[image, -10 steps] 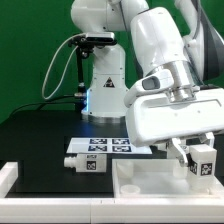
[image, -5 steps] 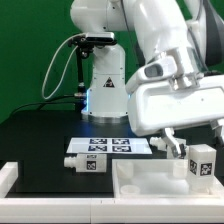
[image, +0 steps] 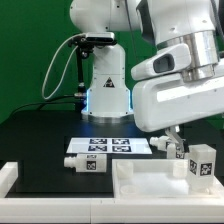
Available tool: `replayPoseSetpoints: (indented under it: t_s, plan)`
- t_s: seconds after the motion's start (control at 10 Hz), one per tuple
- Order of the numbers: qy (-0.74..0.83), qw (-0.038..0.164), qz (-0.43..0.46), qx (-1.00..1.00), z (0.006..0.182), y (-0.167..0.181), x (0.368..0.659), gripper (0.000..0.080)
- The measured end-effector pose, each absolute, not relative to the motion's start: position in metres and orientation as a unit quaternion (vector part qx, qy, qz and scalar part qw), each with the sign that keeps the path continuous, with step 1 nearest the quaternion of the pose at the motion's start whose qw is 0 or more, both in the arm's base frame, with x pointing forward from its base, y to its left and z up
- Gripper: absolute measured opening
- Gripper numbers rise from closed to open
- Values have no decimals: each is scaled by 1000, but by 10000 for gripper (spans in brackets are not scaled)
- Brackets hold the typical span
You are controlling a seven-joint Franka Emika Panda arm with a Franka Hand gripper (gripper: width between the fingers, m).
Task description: Assemble one leg
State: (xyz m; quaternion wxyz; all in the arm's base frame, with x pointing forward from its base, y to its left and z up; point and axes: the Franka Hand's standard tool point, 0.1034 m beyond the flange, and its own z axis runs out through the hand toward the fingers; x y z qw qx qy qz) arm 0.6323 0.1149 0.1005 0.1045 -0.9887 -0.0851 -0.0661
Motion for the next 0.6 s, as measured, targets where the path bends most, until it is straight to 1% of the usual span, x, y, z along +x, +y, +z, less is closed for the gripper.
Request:
replayPoseSetpoints:
  t_s: [0.1,0.2,0.3,0.5,0.6]
  plan:
    - [-62,115,-12,-991,103,122,619,649]
    - [-77,117,22,-990,105,123,621,649]
    - [-76,119,22,-990,105,123,626,649]
    - [-75,119,24,-990,102,122,625,649]
    - [-68,116,21,-991,99,118,630,649]
